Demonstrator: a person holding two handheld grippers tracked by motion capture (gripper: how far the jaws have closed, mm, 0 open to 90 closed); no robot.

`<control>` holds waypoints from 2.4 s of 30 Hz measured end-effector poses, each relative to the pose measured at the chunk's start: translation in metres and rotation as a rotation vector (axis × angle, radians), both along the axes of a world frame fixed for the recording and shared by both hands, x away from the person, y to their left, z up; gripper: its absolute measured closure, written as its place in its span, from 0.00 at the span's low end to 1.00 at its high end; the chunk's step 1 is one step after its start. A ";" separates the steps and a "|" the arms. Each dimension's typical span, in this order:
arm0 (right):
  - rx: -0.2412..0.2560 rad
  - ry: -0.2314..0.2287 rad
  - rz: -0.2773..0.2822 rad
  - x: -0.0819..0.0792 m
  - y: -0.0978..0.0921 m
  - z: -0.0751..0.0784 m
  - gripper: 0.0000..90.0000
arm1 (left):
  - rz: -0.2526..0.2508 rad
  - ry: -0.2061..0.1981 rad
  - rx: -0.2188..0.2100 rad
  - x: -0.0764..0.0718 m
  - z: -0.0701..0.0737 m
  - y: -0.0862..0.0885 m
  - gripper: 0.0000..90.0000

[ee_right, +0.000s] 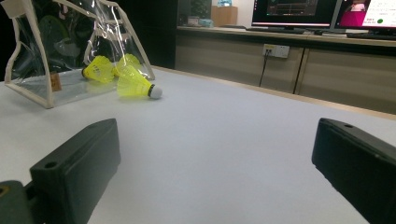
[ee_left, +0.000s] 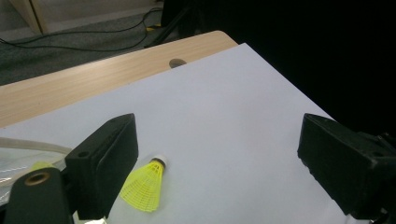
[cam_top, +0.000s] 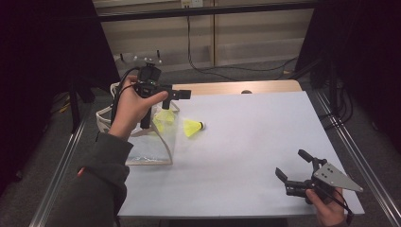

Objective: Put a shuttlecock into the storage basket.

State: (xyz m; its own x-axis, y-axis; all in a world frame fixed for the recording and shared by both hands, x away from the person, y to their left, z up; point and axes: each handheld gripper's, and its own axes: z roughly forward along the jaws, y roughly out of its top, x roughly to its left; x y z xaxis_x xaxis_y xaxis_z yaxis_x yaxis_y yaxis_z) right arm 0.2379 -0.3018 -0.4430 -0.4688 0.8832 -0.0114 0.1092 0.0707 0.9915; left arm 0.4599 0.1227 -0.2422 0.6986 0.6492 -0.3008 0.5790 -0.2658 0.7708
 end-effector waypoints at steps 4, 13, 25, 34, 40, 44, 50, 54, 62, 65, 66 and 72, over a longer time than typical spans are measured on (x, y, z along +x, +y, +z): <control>-0.003 -0.001 0.002 0.000 0.000 0.000 0.01 | -0.003 0.004 0.003 0.000 -0.003 -0.005 0.13; -0.005 -0.001 0.004 0.000 0.000 0.000 0.01 | -0.012 0.014 0.011 -0.001 -0.012 -0.017 0.11; -0.005 -0.001 0.008 0.001 0.000 0.000 0.01 | -0.027 0.020 0.026 -0.001 -0.023 -0.030 0.09; 0.001 0.000 0.006 0.001 0.001 0.000 0.01 | -0.020 0.017 0.034 0.000 -0.032 -0.037 0.07; -0.004 -0.002 0.008 0.001 0.000 0.000 0.01 | -0.010 0.018 0.035 0.002 -0.037 -0.041 0.04; -0.002 0.000 0.009 0.001 0.001 0.000 0.01 | -0.002 0.022 0.028 0.002 -0.040 -0.045 0.02; 0.000 -0.001 0.010 0.001 0.001 0.000 0.01 | 0.012 0.027 0.038 0.005 -0.046 -0.051 0.01; 0.002 -0.003 0.007 0.001 0.001 0.000 0.01 | 0.017 0.029 0.045 0.008 -0.050 -0.053 0.02; 0.001 -0.004 0.010 0.001 0.001 0.000 0.01 | 0.026 0.039 0.051 0.010 -0.060 -0.057 0.02; -0.001 -0.002 0.013 0.001 0.001 0.000 0.01 | 0.031 0.042 0.054 0.011 -0.064 -0.059 0.02; -0.002 -0.002 0.013 0.001 0.001 0.000 0.01 | 0.028 0.044 0.058 0.011 -0.065 -0.059 0.02; -0.002 -0.002 0.013 0.001 0.001 0.000 0.01 | 0.029 0.055 0.072 0.012 -0.072 -0.062 0.02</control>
